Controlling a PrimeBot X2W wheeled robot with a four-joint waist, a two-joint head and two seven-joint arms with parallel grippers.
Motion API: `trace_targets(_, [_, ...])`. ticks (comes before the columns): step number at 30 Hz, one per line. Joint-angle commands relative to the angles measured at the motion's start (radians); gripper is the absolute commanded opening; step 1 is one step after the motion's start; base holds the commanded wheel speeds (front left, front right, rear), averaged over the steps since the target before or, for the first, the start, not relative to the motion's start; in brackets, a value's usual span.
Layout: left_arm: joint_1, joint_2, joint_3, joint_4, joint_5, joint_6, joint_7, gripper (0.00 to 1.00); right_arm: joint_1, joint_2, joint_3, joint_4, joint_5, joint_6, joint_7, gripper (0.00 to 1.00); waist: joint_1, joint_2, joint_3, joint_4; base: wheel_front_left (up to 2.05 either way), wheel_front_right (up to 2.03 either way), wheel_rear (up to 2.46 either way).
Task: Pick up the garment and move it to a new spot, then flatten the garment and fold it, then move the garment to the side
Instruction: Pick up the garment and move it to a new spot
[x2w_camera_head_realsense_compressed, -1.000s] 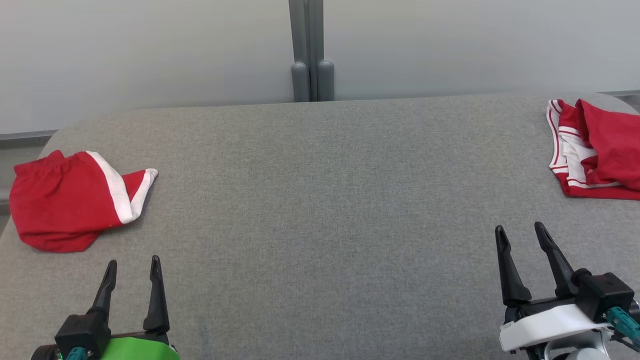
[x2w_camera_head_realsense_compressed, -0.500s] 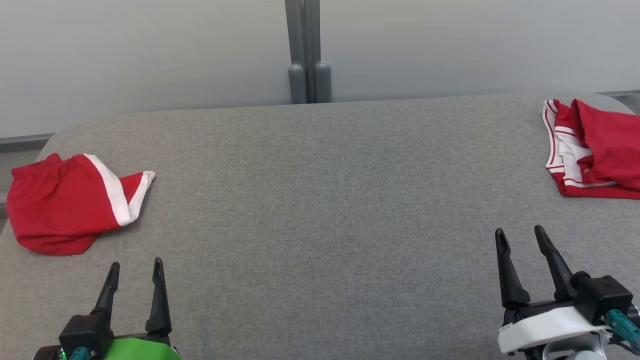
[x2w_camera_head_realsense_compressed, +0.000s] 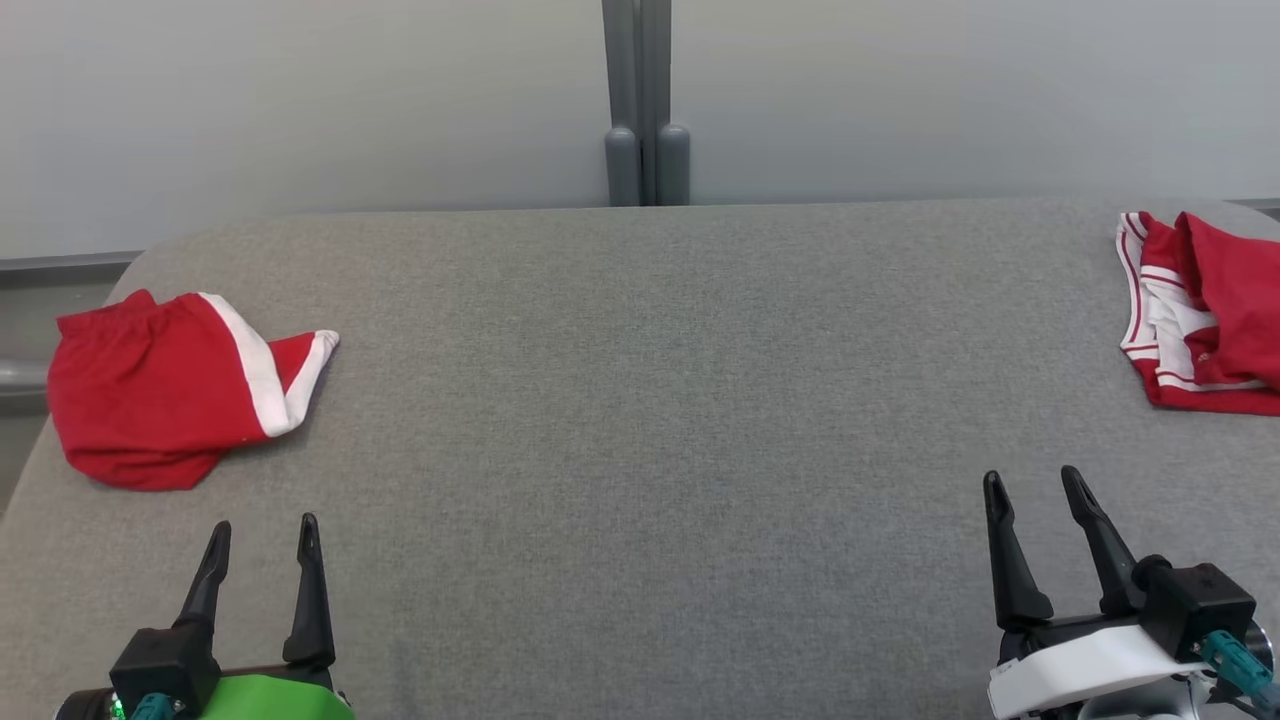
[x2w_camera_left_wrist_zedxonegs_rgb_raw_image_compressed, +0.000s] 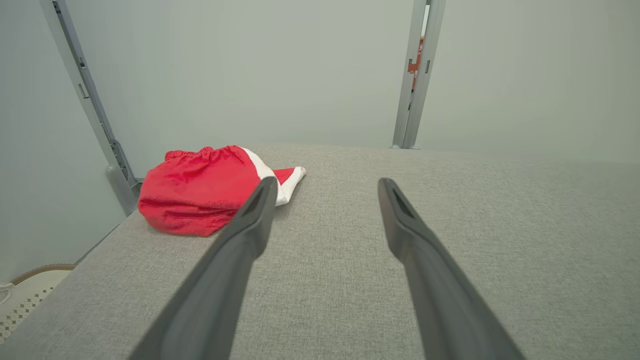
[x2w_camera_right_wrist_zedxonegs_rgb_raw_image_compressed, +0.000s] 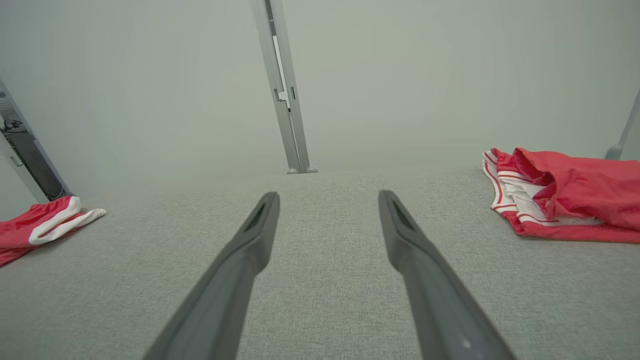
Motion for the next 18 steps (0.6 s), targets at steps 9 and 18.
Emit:
trace_targets(9, [-0.016, 0.021, 0.017, -0.006, 0.003, 0.0, -0.003, 1.0, 0.002, 0.017, 0.009, 0.014, 0.001, -0.002, -0.004, 1.0, 0.0, 0.0, 0.015, 0.111, 0.0, 0.0, 0.0])
trace_targets(18, [-0.045, 0.04, 0.025, 0.002, 0.003, 0.001, -0.003, 1.0, -0.02, 0.029, 0.014, 0.032, -0.005, -0.002, -0.004, 1.0, 0.0, 0.0, 0.042, 0.233, 0.0, 0.0, 0.0])
